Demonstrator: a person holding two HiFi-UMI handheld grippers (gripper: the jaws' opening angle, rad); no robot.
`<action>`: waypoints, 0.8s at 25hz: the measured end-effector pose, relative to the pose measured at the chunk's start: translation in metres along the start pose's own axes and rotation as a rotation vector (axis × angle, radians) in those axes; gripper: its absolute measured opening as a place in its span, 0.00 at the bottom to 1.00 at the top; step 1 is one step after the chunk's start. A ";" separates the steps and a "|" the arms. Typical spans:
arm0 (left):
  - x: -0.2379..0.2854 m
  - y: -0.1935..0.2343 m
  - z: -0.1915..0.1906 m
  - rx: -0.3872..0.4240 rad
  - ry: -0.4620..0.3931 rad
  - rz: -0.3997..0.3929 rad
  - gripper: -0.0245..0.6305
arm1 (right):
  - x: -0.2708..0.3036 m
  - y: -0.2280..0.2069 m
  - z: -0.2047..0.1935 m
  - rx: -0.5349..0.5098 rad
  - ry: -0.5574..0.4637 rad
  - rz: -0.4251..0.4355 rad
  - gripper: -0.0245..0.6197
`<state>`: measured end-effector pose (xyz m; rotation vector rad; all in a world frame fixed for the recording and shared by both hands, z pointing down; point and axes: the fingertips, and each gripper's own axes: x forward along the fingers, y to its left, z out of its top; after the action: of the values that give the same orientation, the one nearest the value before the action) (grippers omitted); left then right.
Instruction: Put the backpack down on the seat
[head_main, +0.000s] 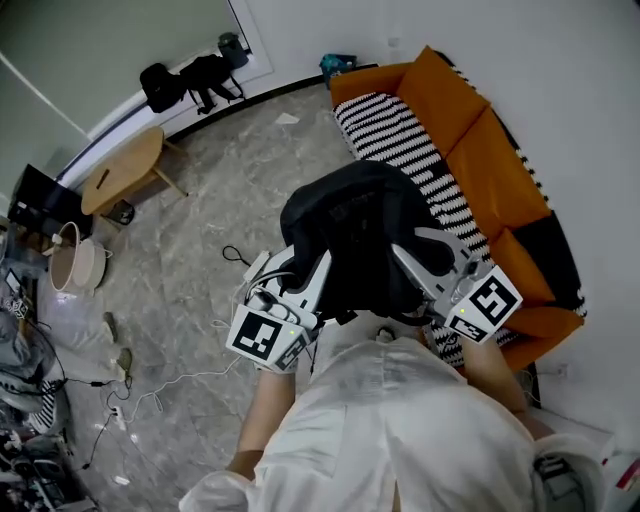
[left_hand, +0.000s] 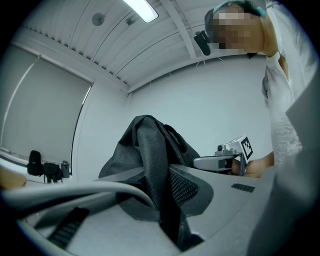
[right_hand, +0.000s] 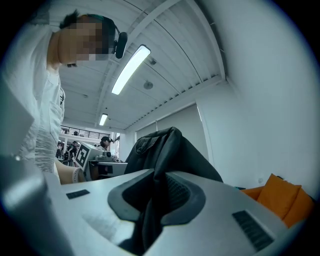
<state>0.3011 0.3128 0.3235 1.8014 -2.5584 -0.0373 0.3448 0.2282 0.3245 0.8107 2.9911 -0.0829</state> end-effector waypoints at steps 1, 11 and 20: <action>0.006 0.006 -0.001 -0.001 0.002 0.004 0.12 | 0.005 -0.007 -0.001 0.003 0.003 0.000 0.11; 0.061 0.115 -0.008 -0.053 0.010 -0.019 0.12 | 0.102 -0.077 -0.010 0.009 0.043 -0.038 0.12; 0.111 0.246 0.001 -0.053 0.008 -0.107 0.12 | 0.221 -0.146 -0.004 -0.006 0.038 -0.106 0.12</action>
<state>0.0319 0.2915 0.3285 1.9137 -2.4293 -0.0976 0.0807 0.2138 0.3222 0.6599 3.0675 -0.0633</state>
